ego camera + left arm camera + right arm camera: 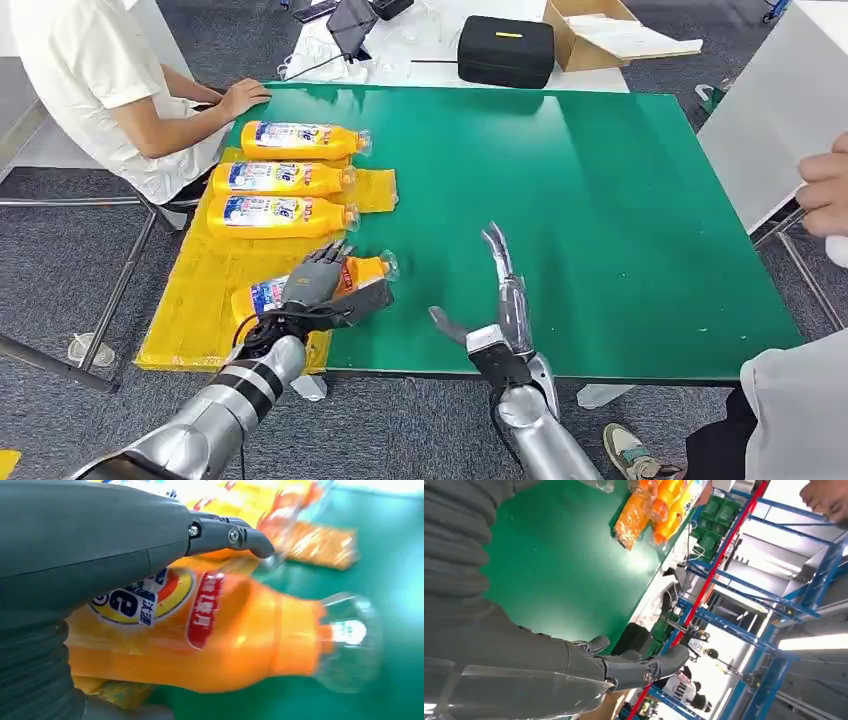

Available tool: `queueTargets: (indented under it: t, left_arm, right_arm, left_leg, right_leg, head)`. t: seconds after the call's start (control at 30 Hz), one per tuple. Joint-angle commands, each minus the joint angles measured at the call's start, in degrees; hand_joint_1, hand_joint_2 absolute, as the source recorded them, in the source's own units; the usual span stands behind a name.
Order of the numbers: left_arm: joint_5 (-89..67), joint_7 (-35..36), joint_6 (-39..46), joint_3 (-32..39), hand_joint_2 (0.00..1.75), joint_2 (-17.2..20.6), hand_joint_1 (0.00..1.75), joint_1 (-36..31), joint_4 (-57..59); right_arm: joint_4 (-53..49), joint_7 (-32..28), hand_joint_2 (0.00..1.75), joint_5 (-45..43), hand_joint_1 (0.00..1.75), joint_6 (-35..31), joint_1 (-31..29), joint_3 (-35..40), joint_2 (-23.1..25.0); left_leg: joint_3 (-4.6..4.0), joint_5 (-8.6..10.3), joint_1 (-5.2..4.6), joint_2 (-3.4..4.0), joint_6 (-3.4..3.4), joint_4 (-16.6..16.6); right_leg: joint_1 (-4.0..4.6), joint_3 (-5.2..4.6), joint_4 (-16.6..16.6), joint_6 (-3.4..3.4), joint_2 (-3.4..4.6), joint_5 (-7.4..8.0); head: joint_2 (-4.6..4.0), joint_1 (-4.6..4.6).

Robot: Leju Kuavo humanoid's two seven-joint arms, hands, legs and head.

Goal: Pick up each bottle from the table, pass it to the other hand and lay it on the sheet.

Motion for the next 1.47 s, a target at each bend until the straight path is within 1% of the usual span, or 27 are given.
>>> queueTargets:
  t: [0.03,0.13,0.17,0.23,0.27,0.33,0.43,0.47,0.5,0.57,0.63,0.67,0.7,0.73,0.77,0.8,0.83,0.9,0.93,0.97,1.03,1.07,1.23,1.33,1.37,1.43,1.47]
  left_arm:
    - [-0.2,-2.3,5.0,-3.4,1.75,0.3,0.0,3.5,-5.4]
    - [0.1,-2.8,5.3,-4.1,1.75,0.5,0.0,4.0,-6.8]
    - [0.9,-4.6,5.4,-4.4,1.75,0.8,0.0,4.7,-7.8]
    - [1.8,-6.1,6.2,-4.9,1.75,1.3,0.0,5.9,-9.6]
    - [2.1,-6.2,6.8,-5.3,1.75,1.5,0.0,6.4,-10.5]
    - [3.4,-6.6,9.2,-5.3,1.75,1.5,0.0,8.1,-13.5]
    - [3.4,-6.6,9.2,-5.3,1.75,1.5,0.0,8.1,-13.5]
    - [3.4,-6.6,9.2,-5.3,1.75,1.5,0.0,8.1,-13.5]
    - [3.4,-6.6,9.2,-5.3,1.75,1.5,0.0,8.1,-13.5]
    - [3.9,-6.8,10.9,-5.5,1.75,1.6,0.0,9.0,-15.7]
    - [6.8,-8.4,12.5,-5.2,1.75,1.6,0.0,11.2,-19.6]
    - [11.3,-10.6,13.1,-4.5,1.75,1.3,0.0,13.8,-23.4]
    - [14.6,-11.7,12.7,-3.7,1.75,1.0,0.0,15.3,-25.4]
    - [22.5,-15.6,11.7,-2.3,0.0,-0.1,0.0,19.5,-31.6]
    - [28.2,-19.0,9.9,-2.1,0.0,-1.2,0.0,22.1,-35.2]
    - [37.8,-20.7,2.3,-2.4,0.0,-1.6,0.0,25.1,-39.3]
    - [46.8,-21.9,-2.1,-1.9,1.75,-2.3,0.0,27.0,-42.1]
    - [50.6,-21.1,-3.3,-2.8,1.75,-2.1,0.0,27.8,-43.9]
    - [52.8,-21.0,-3.4,-3.7,1.75,-2.0,0.0,28.0,-45.0]
    - [55.8,-21.5,-2.6,-4.8,1.75,-1.4,0.0,27.9,-46.2]
    - [56.7,-22.4,0.6,-6.2,1.75,-0.5,0.0,27.6,-47.8]
    - [56.8,-22.4,1.9,-6.5,1.75,-0.2,0.0,27.8,-48.4]
    - [58.4,-21.7,4.9,-6.6,1.75,0.2,0.0,28.0,-50.4]
    - [60.9,-20.0,6.7,-7.0,1.75,1.2,0.0,29.3,-52.1]
    - [60.8,-20.3,7.0,-7.0,1.75,1.2,0.0,29.5,-52.0]
    - [59.7,-20.8,9.0,-7.3,1.75,1.7,0.0,30.5,-52.6]
    - [60.0,-21.2,9.8,-7.3,1.75,1.8,0.0,30.8,-53.2]
  right_arm:
    - [1.4,0.1,1.75,-0.5,0.0,-1.4,0.2,2.0,-2.3]
    - [1.7,0.1,1.75,0.2,0.0,-1.8,0.2,2.1,-2.5]
    - [2.0,0.1,1.75,-0.2,0.0,-1.4,0.2,2.0,-2.3]
    - [1.4,0.1,1.75,-0.2,0.0,-2.0,0.4,2.7,-2.4]
    - [0.9,0.1,1.75,-0.5,0.0,-2.3,0.7,2.9,-2.5]
    - [0.5,0.1,1.75,-0.5,0.0,-3.0,1.1,3.2,-2.8]
    - [0.5,0.1,1.75,-0.5,0.0,-3.0,1.1,3.2,-2.8]
    - [0.5,0.1,1.75,-0.5,0.0,-3.0,1.1,3.2,-2.8]
    - [0.5,0.1,1.75,-0.5,0.0,-3.0,1.1,3.2,-2.8]
    - [0.4,0.1,1.75,-0.9,0.0,-3.0,1.3,2.8,-2.8]
    - [-1.7,0.1,1.75,-3.8,0.0,-0.6,2.4,1.6,-2.5]
    - [-5.3,0.1,1.75,-9.8,0.0,6.5,4.2,-0.6,-1.7]
    - [-6.9,0.1,1.75,-12.3,0.0,10.4,5.2,-2.0,-1.2]
    - [-12.7,0.1,1.75,-12.0,0.0,13.3,8.2,-3.8,-0.6]
    - [-15.3,0.1,1.75,-10.9,0.0,14.7,9.7,-3.1,-0.8]
    - [-20.0,0.1,1.75,-11.2,0.0,16.1,11.9,-2.3,-0.7]
    - [-22.5,0.1,1.75,-9.6,0.0,13.8,12.7,-0.5,-1.1]
    - [-23.4,0.1,1.75,-8.7,0.0,12.0,13.3,1.2,-1.5]
    - [-24.1,0.1,1.75,-7.1,0.0,9.5,13.3,2.9,-2.3]
    - [-22.2,0.1,1.75,-3.5,0.0,4.4,12.4,6.3,-4.4]
    - [-19.5,0.1,1.75,-1.7,0.0,-0.9,11.7,9.4,-6.2]
    - [-19.0,0.1,1.75,-2.4,0.0,-1.1,11.8,9.6,-6.4]
    - [-16.1,0.1,1.75,-5.3,0.0,1.8,12.1,8.0,-5.4]
    - [-10.2,0.1,1.75,2.4,0.0,-2.6,13.4,4.9,-3.1]
    - [-9.1,0.1,0.0,2.4,0.0,-2.8,13.6,4.2,-2.7]
    - [-8.7,0.1,0.0,1.7,0.0,-3.7,14.4,2.8,-1.6]
    - [-10.0,0.1,0.0,3.6,0.0,-6.1,14.6,3.6,-1.9]
  left_leg:
    - [0.17,-0.07,0.01,0.02,-0.01,0.0]
    - [0.15,-0.08,0.02,0.01,-0.01,0.0]
    - [0.28,-0.17,0.06,0.01,-0.02,0.1]
    - [0.07,-0.05,0.02,0.04,-0.01,0.0]
    - [0.24,-0.15,0.06,0.07,-0.02,0.0]
    - [0.11,-0.07,0.01,0.06,-0.02,0.0]
    - [0.12,-0.08,0.03,0.03,-0.02,0.0]
    - [0.47,-0.3,0.11,0.08,-0.05,0.1]
    - [0.2,-0.14,0.05,0.04,-0.03,0.0]
    - [0.28,-0.19,0.07,0.06,-0.03,0.0]
    - [0.18,-0.13,0.04,0.06,-0.02,0.0]
    - [0.08,-0.07,0.01,0.03,-0.01,0.0]
    - [0.43,-0.31,0.09,0.08,-0.04,0.1]
    - [0.2,-0.16,0.02,0.02,-0.02,0.0]
    - [0.35,-0.3,0.05,0.01,-0.03,0.1]
    - [0.24,-0.26,0.02,0.01,-0.01,0.1]
    - [0.26,-0.31,0.02,0.02,-0.02,0.1]
    - [0.08,-0.24,-0.01,-0.01,-0.01,0.1]
    - [0.22,-0.37,0.02,0.03,-0.02,0.1]
    - [0.2,-0.36,0.02,0.03,-0.01,0.1]
    - [-0.05,-0.23,0.01,0.05,0.02,0.0]
    - [0.17,-0.36,0.05,0.1,0.0,0.1]
    - [0.02,-0.25,0.03,0.01,-0.04,0.0]
    - [0.13,-0.24,0.03,0.02,-0.03,-0.1]
    - [0.28,-0.3,0.05,0.05,-0.05,-0.1]
    - [0.18,-0.24,0.05,0.01,-0.04,-0.1]
    - [0.64,-0.47,0.13,0.06,-0.08,-0.1]
  right_leg:
    - [0.02,0.17,-0.1,-0.06,0.02,-0.06]
    - [0.03,0.15,0.0,-0.07,0.02,-0.06]
    - [0.07,0.31,0.0,-0.12,0.02,-0.15]
    - [0.03,0.08,0.0,-0.06,0.04,-0.02]
    - [0.07,0.25,0.0,-0.12,0.09,-0.1]
    - [0.02,0.11,0.0,-0.07,0.07,-0.04]
    - [0.04,0.13,0.0,-0.08,0.05,-0.06]
    - [0.12,0.49,0.0,-0.2,0.11,-0.24]
    - [0.06,0.22,0.0,-0.11,0.05,-0.11]
    - [0.08,0.3,0.0,-0.13,0.08,-0.14]
    - [0.05,0.19,0.0,-0.09,0.07,-0.09]
    - [0.02,0.08,0.0,-0.07,0.04,-0.05]
    - [0.1,0.45,0.0,-0.17,0.11,-0.24]
    - [0.03,0.21,0.0,-0.11,0.03,-0.15]
    - [0.06,0.37,0.1,-0.15,0.03,-0.28]
    - [0.02,0.25,0.0,-0.11,0.03,-0.24]
    - [0.03,0.28,0.1,-0.12,0.04,-0.28]
    - [0.0,0.08,0.0,-0.07,0.01,-0.22]
    - [0.03,0.23,0.1,-0.11,0.05,-0.33]
    - [0.03,0.22,0.1,-0.1,0.05,-0.31]
    - [0.02,-0.03,0.0,-0.08,0.06,-0.14]
    - [0.06,0.17,0.0,-0.13,0.14,-0.24]
    - [0.04,0.01,-0.1,-0.13,0.03,-0.16]
    - [0.04,0.11,-0.1,-0.13,0.05,-0.16]
    - [0.06,0.26,-0.1,-0.17,0.08,-0.21]
    - [0.06,0.18,-0.2,-0.14,0.04,-0.16]
    - [0.15,0.64,-0.2,-0.26,0.11,-0.36]
  head:
    - [0.0,-0.02]
    - [0.0,-0.02]
    - [0.0,0.0]
    - [0.0,-0.02]
    - [0.0,-0.02]
    - [0.0,-0.02]
    - [0.0,0.0]
    - [0.0,-0.02]
    - [0.0,-0.02]
    - [0.0,-0.04]
    - [0.0,-0.02]
    - [0.0,-0.02]
    - [0.0,-0.02]
    - [0.0,0.0]
    - [0.0,-0.02]
    - [0.0,0.0]
    - [0.0,-0.04]
    - [0.0,-0.02]
    - [0.0,-0.02]
    - [0.0,0.0]
    - [0.0,-0.02]
    - [0.0,0.0]
    - [0.0,-0.02]
    - [0.0,-0.04]
    - [0.0,-0.02]
    - [0.0,-0.02]
    - [0.0,-0.02]
